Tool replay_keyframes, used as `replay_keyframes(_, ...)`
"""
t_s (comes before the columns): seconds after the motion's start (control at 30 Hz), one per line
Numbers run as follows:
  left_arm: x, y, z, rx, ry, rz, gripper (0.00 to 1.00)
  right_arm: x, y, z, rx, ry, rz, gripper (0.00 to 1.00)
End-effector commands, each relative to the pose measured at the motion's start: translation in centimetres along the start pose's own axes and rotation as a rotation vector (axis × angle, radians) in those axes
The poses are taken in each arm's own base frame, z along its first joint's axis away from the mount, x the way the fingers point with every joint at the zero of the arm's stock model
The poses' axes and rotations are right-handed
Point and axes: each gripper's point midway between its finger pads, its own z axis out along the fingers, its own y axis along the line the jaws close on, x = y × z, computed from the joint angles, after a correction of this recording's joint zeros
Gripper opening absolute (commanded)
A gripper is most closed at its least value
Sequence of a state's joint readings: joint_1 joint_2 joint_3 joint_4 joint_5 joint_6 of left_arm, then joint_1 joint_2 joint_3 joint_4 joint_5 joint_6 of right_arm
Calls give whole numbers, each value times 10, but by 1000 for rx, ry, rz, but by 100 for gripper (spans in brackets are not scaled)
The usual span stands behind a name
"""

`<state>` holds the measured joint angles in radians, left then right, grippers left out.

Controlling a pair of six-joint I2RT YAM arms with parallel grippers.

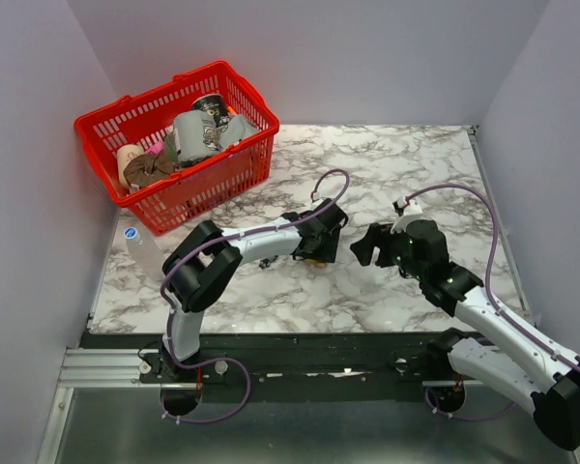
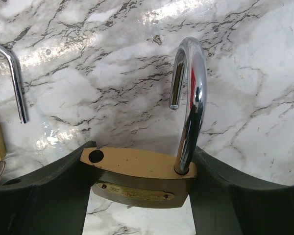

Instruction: Unlock with the key

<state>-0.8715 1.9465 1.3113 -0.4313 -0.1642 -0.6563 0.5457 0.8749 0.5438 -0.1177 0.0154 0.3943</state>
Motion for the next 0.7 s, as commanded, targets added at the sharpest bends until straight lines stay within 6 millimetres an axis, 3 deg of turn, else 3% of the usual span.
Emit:
replay_keyframes(0.0,67,38,17,-131,249,53,27,4,-9,-5,36,-3,11,81)
replay_keyframes(0.33,69,44,15,-160,264,69,55,1,-6,-10,17,-21,11,81)
replay_keyframes(0.67,67,45,15,-168,256,77,74,1,-4,-12,7,-25,13,81)
